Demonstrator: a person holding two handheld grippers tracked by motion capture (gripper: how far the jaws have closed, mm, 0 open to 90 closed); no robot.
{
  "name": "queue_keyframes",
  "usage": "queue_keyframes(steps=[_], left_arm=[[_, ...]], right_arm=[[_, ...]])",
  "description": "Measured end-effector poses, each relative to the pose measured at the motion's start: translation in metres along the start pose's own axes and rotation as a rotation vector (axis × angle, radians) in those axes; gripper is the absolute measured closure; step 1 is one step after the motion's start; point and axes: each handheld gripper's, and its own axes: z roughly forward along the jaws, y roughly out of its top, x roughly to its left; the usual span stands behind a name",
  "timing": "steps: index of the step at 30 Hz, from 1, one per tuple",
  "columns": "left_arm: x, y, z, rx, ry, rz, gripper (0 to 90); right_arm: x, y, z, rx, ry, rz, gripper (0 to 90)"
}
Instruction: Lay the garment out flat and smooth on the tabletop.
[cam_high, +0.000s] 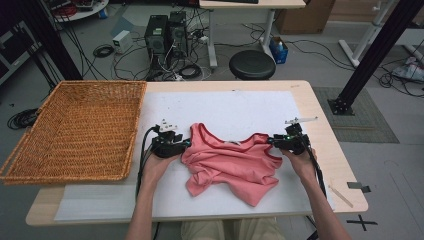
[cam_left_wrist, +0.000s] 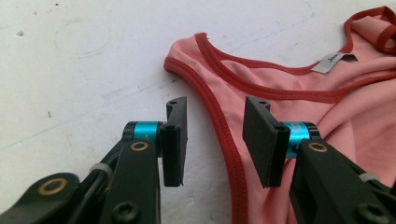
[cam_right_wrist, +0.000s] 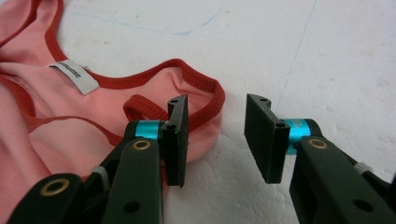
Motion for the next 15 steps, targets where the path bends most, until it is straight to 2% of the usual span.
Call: queue_keyframes(steps=[4, 7, 12, 14, 15], left_arm=[[0.001, 0.000, -0.001, -0.008, 0.008, -0.006, 59.1], [0.002, 0.000, -0.002, -0.014, 0.018, -0.008, 58.3], [0.001, 0.000, -0.002, -0.021, 0.024, -0.014, 57.8], [0.001, 0.000, -0.002, -0.020, 0.025, -0.013, 57.2], [0.001, 0.001, -0.003, -0.020, 0.026, -0.013, 57.0]], right_arm=[[-0.003, 0.000, 0.000, 0.006, -0.010, 0.009, 60.7], [-0.001, 0.001, -0.002, -0.001, -0.035, -0.006, 60.2], [0.003, 0.003, -0.007, -0.031, -0.042, -0.026, 60.3], [0.004, 0.009, -0.006, 0.016, -0.041, -0.026, 58.4], [0.005, 0.013, -0.006, 0.020, -0.039, -0.033, 58.2]])
